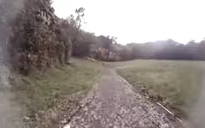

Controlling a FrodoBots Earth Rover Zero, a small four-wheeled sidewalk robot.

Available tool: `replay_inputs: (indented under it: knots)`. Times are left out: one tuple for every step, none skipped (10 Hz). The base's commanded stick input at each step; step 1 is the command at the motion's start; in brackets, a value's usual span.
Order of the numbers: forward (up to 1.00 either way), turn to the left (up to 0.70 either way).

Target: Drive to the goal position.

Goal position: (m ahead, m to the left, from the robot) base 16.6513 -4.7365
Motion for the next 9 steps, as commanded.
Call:
replay_inputs:
  knots:
    - [0.85,-0.03]
    - [0.85,-0.26]
    - [0.85,-0.34]
    - [0.85,-0.05]
    - [0.85,-0.02]
    - [0.85,0.00]
    - [0.85,0.00]
    - [0.85,0.00]
    - [0.85,0.00]
